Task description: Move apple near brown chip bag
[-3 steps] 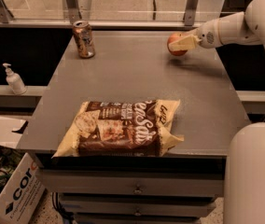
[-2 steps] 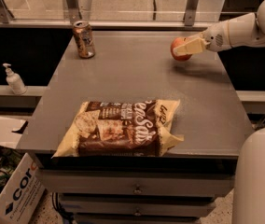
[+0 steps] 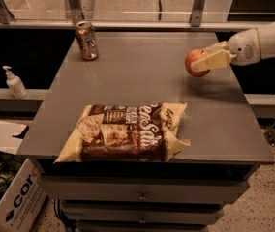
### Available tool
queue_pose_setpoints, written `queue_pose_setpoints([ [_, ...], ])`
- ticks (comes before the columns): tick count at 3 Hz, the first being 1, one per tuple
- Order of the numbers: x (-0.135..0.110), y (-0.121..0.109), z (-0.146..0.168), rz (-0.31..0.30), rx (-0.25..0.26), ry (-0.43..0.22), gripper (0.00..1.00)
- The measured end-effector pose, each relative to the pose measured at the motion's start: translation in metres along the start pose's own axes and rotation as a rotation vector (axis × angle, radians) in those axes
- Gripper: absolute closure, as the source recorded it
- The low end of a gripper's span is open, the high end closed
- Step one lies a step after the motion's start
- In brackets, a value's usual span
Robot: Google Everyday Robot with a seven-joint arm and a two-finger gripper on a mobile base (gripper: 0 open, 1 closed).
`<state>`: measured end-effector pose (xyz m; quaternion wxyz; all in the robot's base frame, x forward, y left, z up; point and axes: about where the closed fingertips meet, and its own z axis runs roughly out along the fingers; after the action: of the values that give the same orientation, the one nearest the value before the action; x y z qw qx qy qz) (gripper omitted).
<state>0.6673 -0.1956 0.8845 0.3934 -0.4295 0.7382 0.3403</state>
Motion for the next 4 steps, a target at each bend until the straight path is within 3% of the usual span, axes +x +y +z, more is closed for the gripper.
queue_pose_setpoints([
  [2,0.027,0.089,-0.007,-0.102,-0.040,0.062,1.00],
  [3,0.053,0.128,0.012,-0.126,-0.081,0.148,1.00],
  [4,0.053,0.128,0.012,-0.126,-0.081,0.148,1.00],
])
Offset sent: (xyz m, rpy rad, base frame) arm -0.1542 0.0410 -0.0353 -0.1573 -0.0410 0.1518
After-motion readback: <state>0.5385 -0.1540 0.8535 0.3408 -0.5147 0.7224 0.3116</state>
